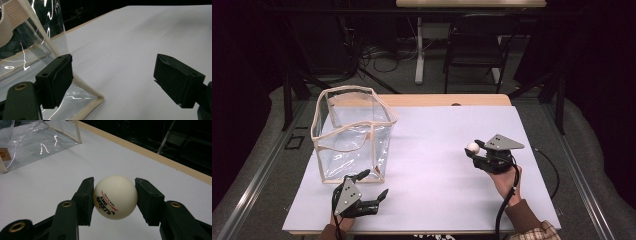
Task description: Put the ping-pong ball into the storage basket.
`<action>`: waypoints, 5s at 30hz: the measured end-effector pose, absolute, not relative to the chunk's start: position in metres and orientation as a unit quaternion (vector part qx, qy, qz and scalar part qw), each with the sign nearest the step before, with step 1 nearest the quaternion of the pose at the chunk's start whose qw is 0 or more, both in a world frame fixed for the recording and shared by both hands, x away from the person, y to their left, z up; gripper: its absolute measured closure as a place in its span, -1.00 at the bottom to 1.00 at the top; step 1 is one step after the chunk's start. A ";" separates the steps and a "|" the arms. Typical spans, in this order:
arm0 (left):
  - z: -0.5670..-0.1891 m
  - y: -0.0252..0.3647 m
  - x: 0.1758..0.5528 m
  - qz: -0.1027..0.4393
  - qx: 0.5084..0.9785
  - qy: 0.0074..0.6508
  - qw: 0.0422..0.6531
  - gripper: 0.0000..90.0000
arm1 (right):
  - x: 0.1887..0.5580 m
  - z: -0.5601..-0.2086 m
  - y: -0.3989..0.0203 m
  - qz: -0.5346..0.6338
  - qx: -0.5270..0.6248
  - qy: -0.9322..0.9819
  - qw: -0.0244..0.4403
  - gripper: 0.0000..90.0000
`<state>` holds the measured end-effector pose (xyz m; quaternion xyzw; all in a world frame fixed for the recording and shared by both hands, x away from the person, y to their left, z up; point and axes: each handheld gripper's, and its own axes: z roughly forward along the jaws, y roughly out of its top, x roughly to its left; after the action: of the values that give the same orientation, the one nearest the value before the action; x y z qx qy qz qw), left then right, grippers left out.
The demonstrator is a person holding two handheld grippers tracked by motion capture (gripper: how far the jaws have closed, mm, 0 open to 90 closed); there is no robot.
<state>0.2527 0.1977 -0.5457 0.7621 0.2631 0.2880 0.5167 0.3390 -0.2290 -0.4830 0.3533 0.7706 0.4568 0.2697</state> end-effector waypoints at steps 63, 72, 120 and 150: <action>-0.546 0.197 0.253 0.287 0.761 0.263 0.519 -0.65 | 0.359 -0.477 -0.195 0.466 0.330 0.784 0.246 0.13; -0.546 0.198 0.253 0.287 0.761 0.263 0.519 -0.65 | 0.363 -0.473 -0.191 0.471 0.325 0.783 0.244 0.13; -0.546 0.197 0.253 0.287 0.762 0.262 0.518 -0.65 | 0.382 -0.451 -0.164 0.491 0.305 0.782 0.230 0.13; -0.545 0.197 0.254 0.284 0.761 0.259 0.523 -0.65 | 0.394 -0.434 -0.148 0.498 0.289 0.785 0.229 0.13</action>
<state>0.2541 0.1966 -0.5453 0.7609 0.2589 0.2837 0.5230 0.3936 -0.1477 -0.4342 0.2892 0.7849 0.4978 0.2289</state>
